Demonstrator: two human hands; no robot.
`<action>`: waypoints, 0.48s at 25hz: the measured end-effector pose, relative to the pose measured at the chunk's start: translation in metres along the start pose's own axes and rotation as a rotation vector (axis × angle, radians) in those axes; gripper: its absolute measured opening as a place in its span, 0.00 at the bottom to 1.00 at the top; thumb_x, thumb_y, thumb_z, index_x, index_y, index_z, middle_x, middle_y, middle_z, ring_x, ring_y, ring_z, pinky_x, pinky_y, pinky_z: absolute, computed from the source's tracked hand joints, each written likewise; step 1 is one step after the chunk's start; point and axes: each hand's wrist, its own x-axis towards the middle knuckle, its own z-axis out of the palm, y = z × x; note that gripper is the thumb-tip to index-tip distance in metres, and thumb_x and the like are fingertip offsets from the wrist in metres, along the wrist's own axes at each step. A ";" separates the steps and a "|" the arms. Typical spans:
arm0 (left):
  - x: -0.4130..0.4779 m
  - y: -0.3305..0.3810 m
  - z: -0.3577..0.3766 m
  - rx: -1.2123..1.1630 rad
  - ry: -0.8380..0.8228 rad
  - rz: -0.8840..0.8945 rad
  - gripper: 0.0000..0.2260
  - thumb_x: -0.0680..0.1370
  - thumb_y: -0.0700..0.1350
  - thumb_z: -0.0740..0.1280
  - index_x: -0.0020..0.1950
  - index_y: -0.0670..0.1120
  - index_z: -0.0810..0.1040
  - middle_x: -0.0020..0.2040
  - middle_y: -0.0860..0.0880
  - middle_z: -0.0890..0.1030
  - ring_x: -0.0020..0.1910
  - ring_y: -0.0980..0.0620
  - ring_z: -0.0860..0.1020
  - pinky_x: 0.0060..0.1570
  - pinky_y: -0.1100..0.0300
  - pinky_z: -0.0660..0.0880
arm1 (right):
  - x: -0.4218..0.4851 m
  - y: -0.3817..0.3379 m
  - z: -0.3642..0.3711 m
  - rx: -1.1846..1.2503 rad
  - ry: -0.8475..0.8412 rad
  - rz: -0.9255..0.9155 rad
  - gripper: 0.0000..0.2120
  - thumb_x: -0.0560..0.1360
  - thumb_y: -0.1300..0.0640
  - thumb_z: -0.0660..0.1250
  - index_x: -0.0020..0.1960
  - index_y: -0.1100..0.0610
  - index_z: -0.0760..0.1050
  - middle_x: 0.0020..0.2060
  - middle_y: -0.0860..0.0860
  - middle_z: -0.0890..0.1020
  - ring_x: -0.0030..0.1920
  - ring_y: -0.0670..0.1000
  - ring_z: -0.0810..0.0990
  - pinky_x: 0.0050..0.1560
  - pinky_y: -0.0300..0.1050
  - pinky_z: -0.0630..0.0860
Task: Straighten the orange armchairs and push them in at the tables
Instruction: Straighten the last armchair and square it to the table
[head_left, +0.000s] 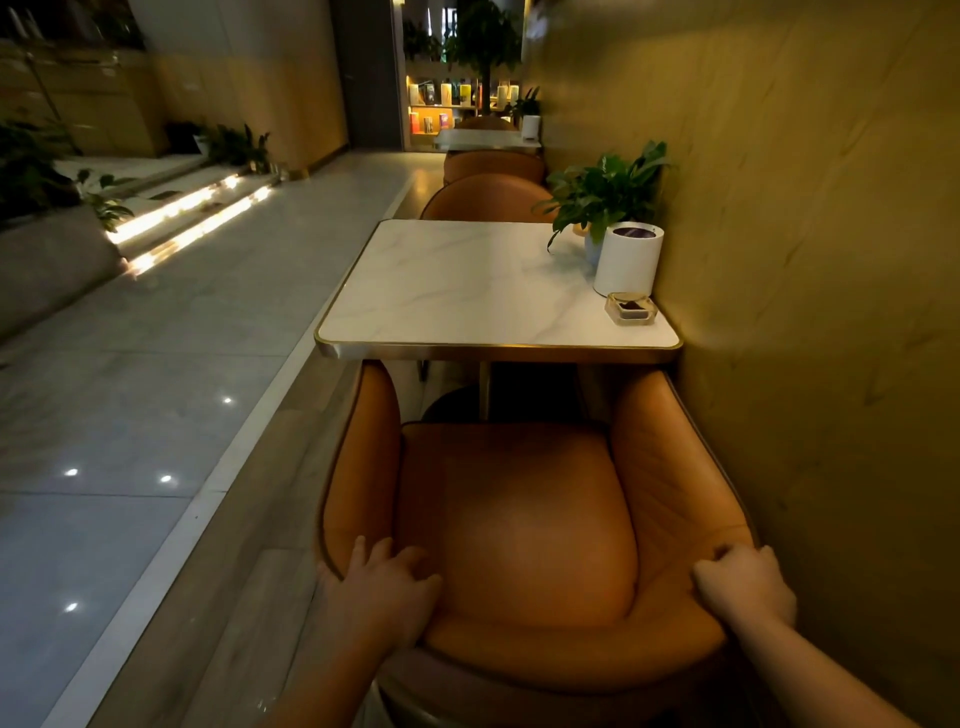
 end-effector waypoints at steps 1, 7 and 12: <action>-0.001 0.001 -0.002 0.018 -0.021 0.000 0.26 0.78 0.66 0.53 0.76 0.62 0.63 0.81 0.51 0.57 0.81 0.43 0.47 0.73 0.28 0.43 | 0.000 0.000 0.000 -0.016 -0.011 -0.014 0.15 0.75 0.51 0.63 0.59 0.56 0.77 0.68 0.60 0.67 0.45 0.58 0.73 0.43 0.48 0.69; 0.002 -0.003 0.004 0.082 -0.024 0.033 0.28 0.77 0.67 0.50 0.76 0.62 0.63 0.80 0.51 0.59 0.80 0.40 0.47 0.72 0.26 0.41 | 0.004 -0.002 0.000 -0.029 -0.003 -0.005 0.17 0.75 0.51 0.66 0.61 0.55 0.77 0.64 0.59 0.69 0.51 0.61 0.76 0.41 0.48 0.72; 0.014 -0.009 0.012 0.165 -0.052 0.060 0.31 0.74 0.71 0.44 0.75 0.64 0.63 0.80 0.52 0.59 0.80 0.39 0.48 0.69 0.23 0.36 | 0.005 -0.005 -0.002 0.010 0.034 0.018 0.16 0.74 0.53 0.67 0.61 0.55 0.78 0.60 0.59 0.73 0.54 0.62 0.77 0.45 0.50 0.73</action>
